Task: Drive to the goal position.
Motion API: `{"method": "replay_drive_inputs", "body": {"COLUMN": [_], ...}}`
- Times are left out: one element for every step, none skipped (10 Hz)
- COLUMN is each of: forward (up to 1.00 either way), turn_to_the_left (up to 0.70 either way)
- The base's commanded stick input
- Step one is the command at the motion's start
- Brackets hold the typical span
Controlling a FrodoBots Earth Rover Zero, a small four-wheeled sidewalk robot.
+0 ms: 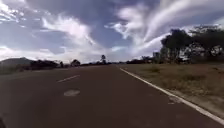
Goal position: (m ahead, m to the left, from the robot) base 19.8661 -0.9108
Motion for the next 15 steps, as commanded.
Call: {"method": "replay_drive_inputs", "body": {"forward": [1.00, 1.00, 1.00, 1.00, 1.00, 1.00, 1.00, 1.00, 1.00, 1.00, 1.00, 1.00, 1.00, 1.00, 1.00], "turn_to_the_left": [0.00, 0.00, 0.00, 0.00, 0.00, 0.00, 0.00, 0.00, 0.00, 0.00, 0.00, 0.00, 0.00, 0.00, 0.00]}}
